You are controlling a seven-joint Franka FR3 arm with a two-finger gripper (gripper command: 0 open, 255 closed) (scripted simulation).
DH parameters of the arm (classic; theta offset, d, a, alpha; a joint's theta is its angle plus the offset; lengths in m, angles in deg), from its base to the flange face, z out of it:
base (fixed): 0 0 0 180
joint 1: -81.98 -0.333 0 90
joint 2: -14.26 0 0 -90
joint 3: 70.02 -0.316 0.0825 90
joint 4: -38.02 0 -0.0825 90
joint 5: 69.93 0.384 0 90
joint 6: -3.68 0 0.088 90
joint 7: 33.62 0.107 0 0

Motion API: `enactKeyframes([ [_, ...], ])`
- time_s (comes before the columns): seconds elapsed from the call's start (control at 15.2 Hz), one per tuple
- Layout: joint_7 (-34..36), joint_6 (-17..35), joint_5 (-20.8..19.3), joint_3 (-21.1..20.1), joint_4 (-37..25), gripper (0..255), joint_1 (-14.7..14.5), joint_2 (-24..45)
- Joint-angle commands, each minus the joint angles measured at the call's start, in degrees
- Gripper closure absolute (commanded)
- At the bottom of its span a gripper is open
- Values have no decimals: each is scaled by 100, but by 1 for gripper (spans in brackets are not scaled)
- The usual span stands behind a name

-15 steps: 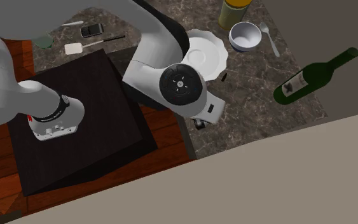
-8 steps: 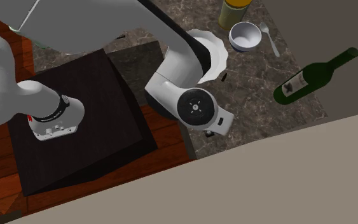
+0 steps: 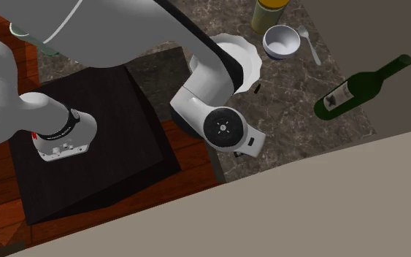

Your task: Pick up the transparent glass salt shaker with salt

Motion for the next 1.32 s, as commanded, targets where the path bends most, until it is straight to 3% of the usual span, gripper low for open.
enactKeyframes([
  [0.0, -4, 1, 4, -3, 0, 255, 2, 7],
  [0.4, -11, 6, 11, -6, 6, 255, 4, 8],
  [1.25, 877, -582, -1031, 485, 85, 255, -340, -853],
])
